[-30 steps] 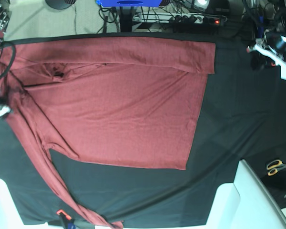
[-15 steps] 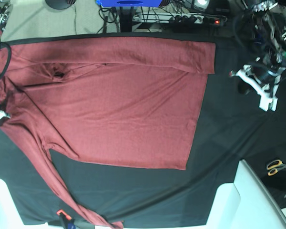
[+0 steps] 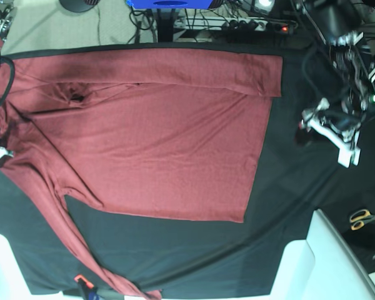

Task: Fold the T-shirt properly
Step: 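Move the left gripper to the shirt's side edge and grasp it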

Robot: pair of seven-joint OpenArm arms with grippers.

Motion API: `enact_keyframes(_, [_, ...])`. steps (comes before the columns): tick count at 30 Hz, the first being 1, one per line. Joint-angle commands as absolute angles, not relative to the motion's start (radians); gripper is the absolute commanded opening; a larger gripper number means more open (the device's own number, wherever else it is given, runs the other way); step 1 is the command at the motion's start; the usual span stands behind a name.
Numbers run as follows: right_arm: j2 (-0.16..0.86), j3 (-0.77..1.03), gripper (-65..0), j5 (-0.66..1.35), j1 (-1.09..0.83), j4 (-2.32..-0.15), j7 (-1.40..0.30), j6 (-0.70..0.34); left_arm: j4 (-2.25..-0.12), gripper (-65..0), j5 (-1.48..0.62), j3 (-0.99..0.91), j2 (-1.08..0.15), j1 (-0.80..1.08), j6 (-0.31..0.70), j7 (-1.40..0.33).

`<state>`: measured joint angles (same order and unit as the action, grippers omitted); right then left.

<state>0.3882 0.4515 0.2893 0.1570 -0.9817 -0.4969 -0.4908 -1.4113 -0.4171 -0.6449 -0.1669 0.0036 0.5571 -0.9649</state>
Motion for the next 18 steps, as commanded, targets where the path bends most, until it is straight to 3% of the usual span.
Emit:
enact_keyframes(1, [0.412, 0.452, -64.7, 0.3, 0.179, -1.001, -0.475, -0.493, -1.392, -15.3, -0.432, -0.628, -0.179, -0.031, 0.564, -0.951])
enact_keyframes(13, [0.412, 0.455, -64.7, 0.3, 0.179, -1.001, -0.475, -0.496, -0.84, -14.0, -0.432, -0.403, -0.186, -0.326, 0.562, -0.82])
enact_keyframes(18, [0.415, 0.455, -64.7, 0.3, 0.179, -1.001, -0.475, -0.498, -0.708, -15.8, -0.432, -0.337, -0.186, -0.36, 0.561, -0.743])
